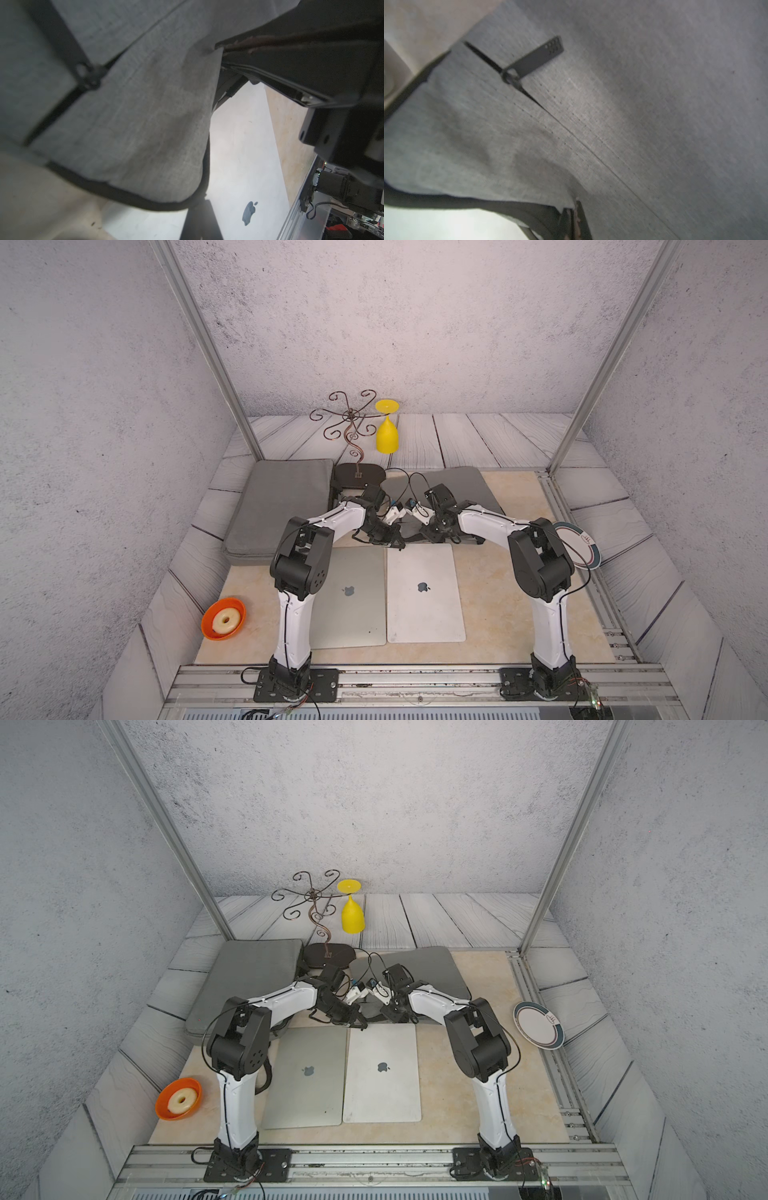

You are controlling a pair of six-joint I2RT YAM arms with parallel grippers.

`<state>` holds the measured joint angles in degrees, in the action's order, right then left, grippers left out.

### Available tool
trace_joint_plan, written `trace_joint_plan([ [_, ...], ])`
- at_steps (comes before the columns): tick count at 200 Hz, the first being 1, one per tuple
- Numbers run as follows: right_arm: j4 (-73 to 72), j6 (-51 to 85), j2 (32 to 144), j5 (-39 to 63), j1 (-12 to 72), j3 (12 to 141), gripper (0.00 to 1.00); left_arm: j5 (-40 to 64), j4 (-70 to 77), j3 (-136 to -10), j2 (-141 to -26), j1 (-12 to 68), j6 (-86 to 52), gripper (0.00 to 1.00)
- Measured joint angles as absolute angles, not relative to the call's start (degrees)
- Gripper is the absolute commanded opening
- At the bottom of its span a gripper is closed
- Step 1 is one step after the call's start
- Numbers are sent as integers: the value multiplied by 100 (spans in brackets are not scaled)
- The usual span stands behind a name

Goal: Open the zippered laptop bag and take out the laptop
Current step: Unzip the zipper on the zippered laptop bag.

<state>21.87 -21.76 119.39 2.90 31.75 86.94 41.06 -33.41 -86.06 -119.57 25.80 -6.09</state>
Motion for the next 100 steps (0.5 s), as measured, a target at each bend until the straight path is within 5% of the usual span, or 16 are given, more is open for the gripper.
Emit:
trace_joint_plan([
  [100,1649,-2110,11885,309,3118,8374,8,4014,-3356,-9000,-12385,2777,-1175,29],
])
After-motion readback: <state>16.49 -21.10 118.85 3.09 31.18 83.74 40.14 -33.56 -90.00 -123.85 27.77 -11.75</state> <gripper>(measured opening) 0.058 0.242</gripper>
